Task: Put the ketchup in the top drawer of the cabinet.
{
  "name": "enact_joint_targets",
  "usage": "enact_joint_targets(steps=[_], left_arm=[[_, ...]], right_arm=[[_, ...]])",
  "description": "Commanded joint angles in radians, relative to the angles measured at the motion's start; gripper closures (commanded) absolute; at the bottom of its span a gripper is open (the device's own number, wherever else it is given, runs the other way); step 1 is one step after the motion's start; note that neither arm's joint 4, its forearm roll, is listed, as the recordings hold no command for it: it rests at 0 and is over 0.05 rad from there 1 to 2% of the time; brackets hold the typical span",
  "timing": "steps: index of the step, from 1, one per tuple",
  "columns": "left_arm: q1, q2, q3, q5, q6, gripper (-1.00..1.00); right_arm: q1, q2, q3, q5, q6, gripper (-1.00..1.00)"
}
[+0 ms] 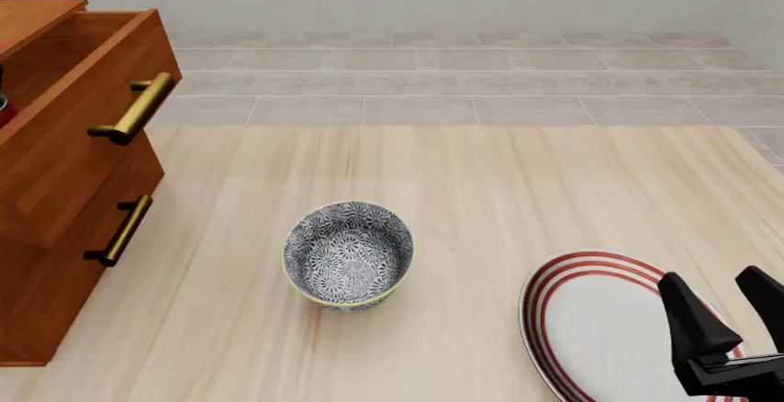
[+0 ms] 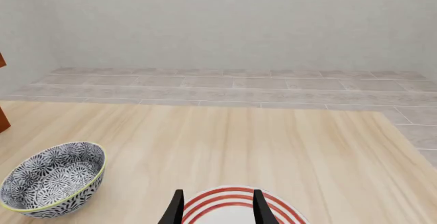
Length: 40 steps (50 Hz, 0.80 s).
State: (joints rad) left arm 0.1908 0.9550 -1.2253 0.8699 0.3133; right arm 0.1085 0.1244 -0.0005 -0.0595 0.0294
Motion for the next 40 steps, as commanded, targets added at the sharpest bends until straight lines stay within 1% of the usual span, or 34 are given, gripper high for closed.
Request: enact_joint_targets(steps=[1, 3, 8, 12, 14, 17, 22, 26, 29, 31, 33, 35, 36, 37, 39, 40], left_arm=[[-0.038, -0.060, -0.032, 0.063, 0.009, -1.00], [-0.043, -0.062, -0.056, 0.079, 0.005, -1.00], [-0.046, -0.063, -0.067, 0.085, 0.010, -1.00], [-0.067, -0.077, -0.089, 0.103, 0.015, -1.00], [-0.096, -0.096, -0.090, 0.116, 0.022, -1.00], [-0.098, -0.096, -0.088, 0.114, 0.005, -1.00], [-0.167, -0.148, -0.053, 0.110, -0.002, -1.00], [-0.228, -0.189, -0.040, 0.130, -0.010, -1.00], [-0.248, -0.208, -0.031, 0.136, -0.010, -1.00], [-0.278, -0.232, -0.012, 0.141, 0.004, -1.00], [-0.288, -0.241, 0.002, 0.135, -0.015, -1.00], [-0.307, -0.260, 0.025, 0.129, -0.006, -1.00], [-0.325, -0.272, 0.038, 0.130, -0.015, -1.00], [-0.333, -0.284, 0.051, 0.127, -0.009, -1.00], [-0.356, -0.309, 0.080, 0.123, 0.026, -1.00], [-0.380, -0.316, 0.075, 0.127, 0.007, -1.00]], right_arm=[[0.000, 0.001, 0.000, 0.000, 0.000, -1.00], [0.000, 0.003, 0.000, -0.002, -0.001, -1.00], [-0.001, 0.007, 0.000, -0.005, -0.001, -1.00], [-0.002, 0.008, 0.000, -0.006, -0.001, -1.00], [-0.002, 0.010, 0.000, -0.008, -0.001, -1.00], [-0.002, 0.010, 0.000, -0.008, -0.001, -1.00], [-0.003, 0.007, 0.000, -0.005, 0.000, -1.00], [-0.005, 0.002, 0.000, 0.000, -0.001, -1.00], [-0.005, -0.003, 0.000, 0.005, -0.001, -1.00], [-0.006, -0.007, 0.000, 0.009, -0.002, -1.00], [-0.006, -0.015, 0.000, 0.016, -0.003, -1.00], [-0.006, -0.017, 0.000, 0.019, -0.003, -1.00], [-0.007, -0.018, 0.000, 0.020, -0.003, -1.00], [-0.007, -0.020, 0.000, 0.022, -0.003, -1.00], [-0.007, -0.025, -0.001, 0.028, -0.003, -1.00], [-0.007, -0.022, -0.001, 0.025, -0.002, -1.00]])
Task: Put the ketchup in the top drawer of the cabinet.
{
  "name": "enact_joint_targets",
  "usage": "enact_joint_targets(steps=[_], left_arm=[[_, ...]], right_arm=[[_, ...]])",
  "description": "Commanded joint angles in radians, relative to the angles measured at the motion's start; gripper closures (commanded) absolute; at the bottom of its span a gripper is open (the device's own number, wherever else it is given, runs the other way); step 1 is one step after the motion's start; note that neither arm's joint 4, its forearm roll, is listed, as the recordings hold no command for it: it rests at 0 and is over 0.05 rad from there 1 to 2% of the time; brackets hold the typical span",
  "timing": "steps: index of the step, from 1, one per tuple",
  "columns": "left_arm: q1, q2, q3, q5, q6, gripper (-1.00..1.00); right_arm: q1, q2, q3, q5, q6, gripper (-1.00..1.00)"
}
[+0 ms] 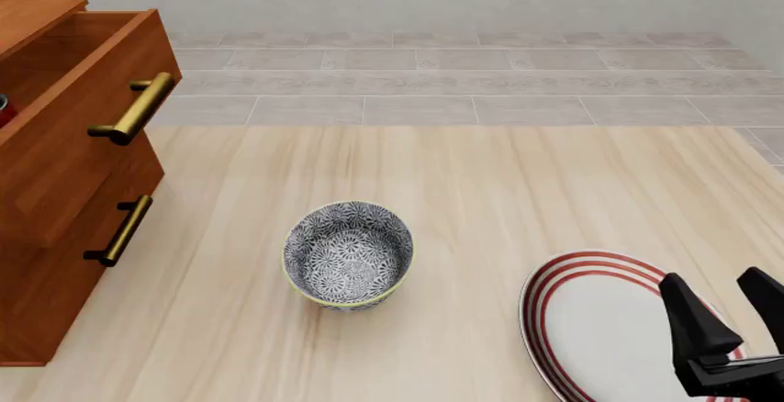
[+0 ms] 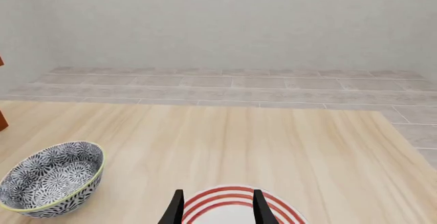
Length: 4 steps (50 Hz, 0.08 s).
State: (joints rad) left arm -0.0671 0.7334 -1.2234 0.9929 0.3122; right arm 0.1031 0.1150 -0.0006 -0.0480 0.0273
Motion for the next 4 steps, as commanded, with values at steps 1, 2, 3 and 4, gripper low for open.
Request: enact_joint_targets(steps=[1, 2, 3, 4], left_arm=[[-0.122, -0.095, 0.073, 0.004, 0.008, -1.00], [-0.123, -0.091, 0.063, 0.003, 0.000, -1.00], [-0.123, -0.094, 0.066, -0.002, 0.008, -1.00], [-0.131, -0.105, 0.076, -0.010, 0.028, -1.00]], right_arm=[[-0.002, -0.012, 0.000, 0.013, 0.000, -1.00], [-0.001, -0.007, 0.000, 0.009, 0.000, -1.00], [-0.001, -0.005, 0.000, 0.007, -0.001, -1.00], [-0.002, -0.008, 0.000, 0.009, -0.002, -1.00]])
